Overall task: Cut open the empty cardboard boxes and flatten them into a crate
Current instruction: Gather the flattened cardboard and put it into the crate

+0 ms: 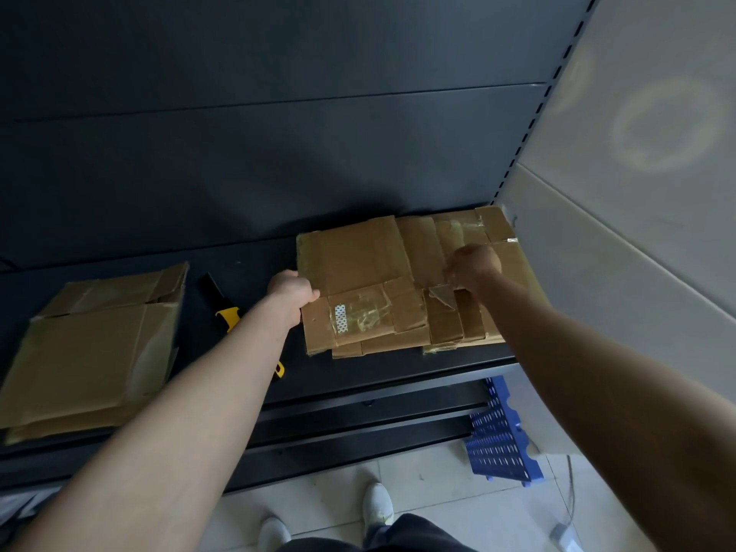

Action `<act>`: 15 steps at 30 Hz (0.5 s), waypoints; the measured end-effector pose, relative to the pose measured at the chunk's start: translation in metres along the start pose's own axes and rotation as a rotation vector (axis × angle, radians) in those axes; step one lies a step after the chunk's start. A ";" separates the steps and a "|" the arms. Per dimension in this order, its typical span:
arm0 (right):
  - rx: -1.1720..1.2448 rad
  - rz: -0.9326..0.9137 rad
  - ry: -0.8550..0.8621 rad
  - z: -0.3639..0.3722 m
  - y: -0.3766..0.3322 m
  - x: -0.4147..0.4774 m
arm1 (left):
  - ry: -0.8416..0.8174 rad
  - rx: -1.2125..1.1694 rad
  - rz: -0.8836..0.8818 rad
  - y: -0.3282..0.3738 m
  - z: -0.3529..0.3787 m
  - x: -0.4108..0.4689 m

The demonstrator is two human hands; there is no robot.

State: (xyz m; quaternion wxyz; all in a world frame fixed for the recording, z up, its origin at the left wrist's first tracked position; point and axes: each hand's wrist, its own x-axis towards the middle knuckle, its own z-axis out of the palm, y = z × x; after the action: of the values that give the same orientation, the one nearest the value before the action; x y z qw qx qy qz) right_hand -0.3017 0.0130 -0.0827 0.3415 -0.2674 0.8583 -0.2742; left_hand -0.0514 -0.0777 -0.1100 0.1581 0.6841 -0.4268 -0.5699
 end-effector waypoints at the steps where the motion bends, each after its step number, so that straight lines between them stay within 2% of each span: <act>1: -0.015 -0.002 -0.009 0.000 0.001 0.001 | 0.005 -0.025 -0.006 -0.001 -0.002 0.000; 6: -0.269 0.018 -0.039 0.008 0.000 -0.006 | -0.044 -0.175 0.007 -0.004 0.000 0.000; 8: -0.420 0.017 -0.016 0.014 0.001 -0.005 | 0.003 -0.181 0.047 -0.003 0.000 -0.001; 13: -0.442 0.058 0.079 0.018 0.008 0.000 | 0.225 -0.257 0.123 0.005 -0.044 0.007; 15: -0.444 0.095 0.114 0.019 0.004 0.001 | 0.228 -0.227 0.118 0.003 -0.067 0.009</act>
State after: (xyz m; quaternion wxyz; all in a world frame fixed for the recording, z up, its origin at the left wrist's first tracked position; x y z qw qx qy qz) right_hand -0.2891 0.0094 -0.0973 0.2377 -0.2793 0.9271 -0.0770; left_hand 0.0083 -0.1043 -0.0937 0.3151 0.6958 -0.3784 -0.5230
